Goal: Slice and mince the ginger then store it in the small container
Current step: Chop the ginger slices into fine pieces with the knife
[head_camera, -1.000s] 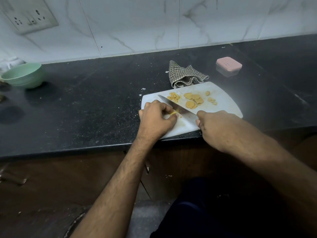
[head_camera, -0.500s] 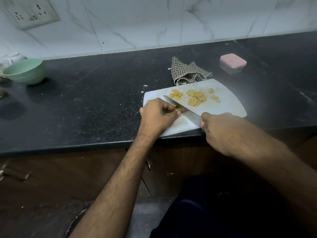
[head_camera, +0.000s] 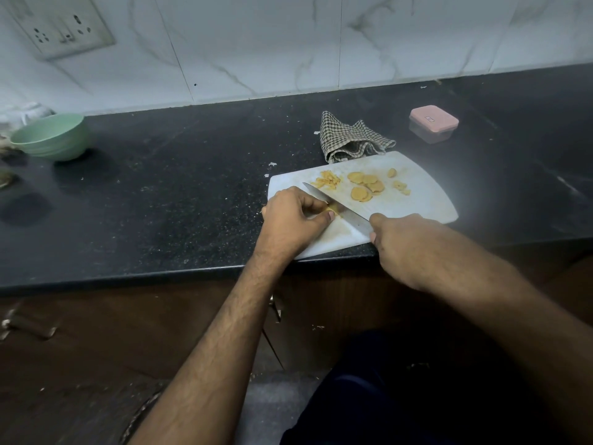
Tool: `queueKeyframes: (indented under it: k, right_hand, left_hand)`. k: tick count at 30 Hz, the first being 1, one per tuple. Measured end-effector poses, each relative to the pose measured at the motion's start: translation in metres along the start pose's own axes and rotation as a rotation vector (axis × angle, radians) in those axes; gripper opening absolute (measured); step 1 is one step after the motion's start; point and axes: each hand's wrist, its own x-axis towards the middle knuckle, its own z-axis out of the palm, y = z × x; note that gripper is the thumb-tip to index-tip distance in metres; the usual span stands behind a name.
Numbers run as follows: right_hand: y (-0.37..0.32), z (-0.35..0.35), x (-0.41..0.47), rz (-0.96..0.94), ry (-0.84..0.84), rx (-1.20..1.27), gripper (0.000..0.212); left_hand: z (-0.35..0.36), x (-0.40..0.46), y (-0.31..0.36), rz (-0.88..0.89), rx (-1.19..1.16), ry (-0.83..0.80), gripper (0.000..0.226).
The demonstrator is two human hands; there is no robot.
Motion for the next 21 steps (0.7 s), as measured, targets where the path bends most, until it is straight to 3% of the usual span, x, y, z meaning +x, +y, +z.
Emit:
queueKeyframes:
  k: [5, 9, 21]
  right_hand:
    - [0.0, -0.009, -0.005, 0.004, -0.009, 0.005, 0.011]
    - [-0.002, -0.014, -0.011, -0.011, -0.005, -0.007, 0.012]
    - [-0.006, -0.003, -0.008, -0.026, -0.017, -0.009, 0.007]
  left_hand:
    - [-0.002, -0.001, -0.001, 0.015, 0.012, 0.002, 0.005]
    - [-0.001, 0.0, 0.0, -0.001, 0.012, -0.008, 0.024]
    - [-0.001, 0.0, -0.002, -0.024, -0.033, 0.019, 0.011]
